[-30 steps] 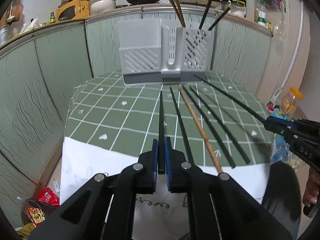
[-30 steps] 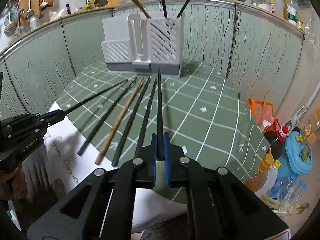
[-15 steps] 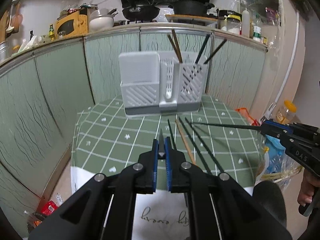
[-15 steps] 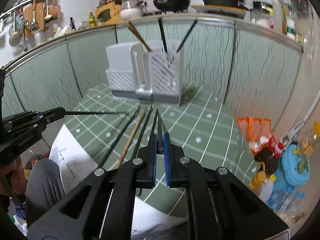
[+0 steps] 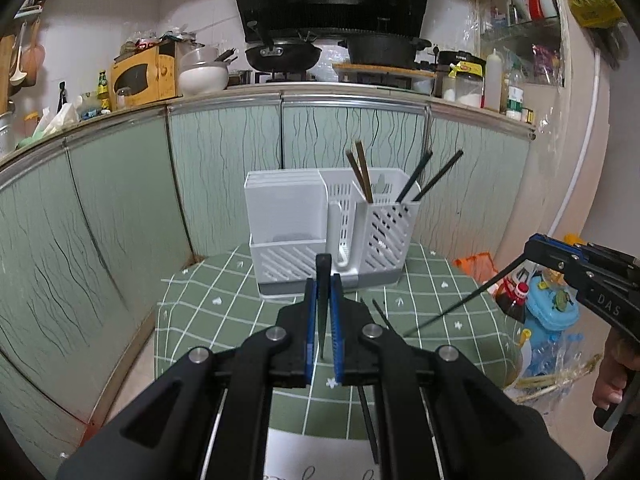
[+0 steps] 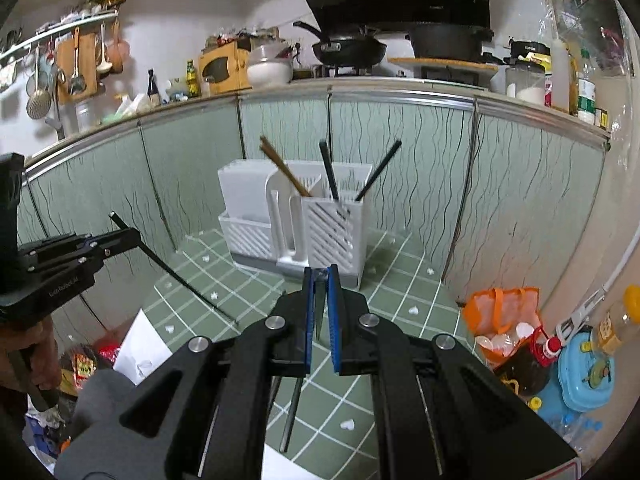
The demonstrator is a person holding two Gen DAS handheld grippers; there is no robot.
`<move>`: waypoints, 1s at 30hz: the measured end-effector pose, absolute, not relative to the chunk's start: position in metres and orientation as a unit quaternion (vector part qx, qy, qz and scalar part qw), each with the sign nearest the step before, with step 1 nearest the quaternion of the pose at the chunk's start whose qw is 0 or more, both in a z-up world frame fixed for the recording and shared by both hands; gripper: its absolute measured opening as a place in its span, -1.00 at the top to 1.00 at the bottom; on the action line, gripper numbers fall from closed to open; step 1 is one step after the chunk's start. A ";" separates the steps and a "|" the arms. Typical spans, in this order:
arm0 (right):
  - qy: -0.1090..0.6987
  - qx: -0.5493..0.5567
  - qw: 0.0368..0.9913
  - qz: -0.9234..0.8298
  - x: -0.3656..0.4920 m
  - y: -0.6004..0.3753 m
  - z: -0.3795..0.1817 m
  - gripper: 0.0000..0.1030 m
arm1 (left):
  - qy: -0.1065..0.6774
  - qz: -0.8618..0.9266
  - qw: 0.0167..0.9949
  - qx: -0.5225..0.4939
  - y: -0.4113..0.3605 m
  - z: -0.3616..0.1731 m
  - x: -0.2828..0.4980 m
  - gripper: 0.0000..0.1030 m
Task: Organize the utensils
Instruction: 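Lift both held black chopsticks and carry them above the utensil holder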
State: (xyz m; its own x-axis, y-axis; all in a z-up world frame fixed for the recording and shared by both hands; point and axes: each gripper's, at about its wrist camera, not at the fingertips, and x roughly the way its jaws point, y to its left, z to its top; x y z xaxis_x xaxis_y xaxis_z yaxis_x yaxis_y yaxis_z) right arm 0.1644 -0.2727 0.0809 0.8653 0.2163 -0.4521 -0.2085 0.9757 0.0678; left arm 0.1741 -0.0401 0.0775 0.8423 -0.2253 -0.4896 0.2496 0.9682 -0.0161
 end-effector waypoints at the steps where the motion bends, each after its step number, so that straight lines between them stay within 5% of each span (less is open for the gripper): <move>1: 0.232 0.009 0.966 0.110 0.165 -0.273 0.085 0.88 | 0.250 -0.124 0.960 0.024 -0.039 0.080 0.175 0.85; 30: 0.174 0.008 0.979 0.106 0.217 -0.309 0.242 0.88 | 0.183 -0.213 0.959 0.051 -0.087 0.234 0.233 0.85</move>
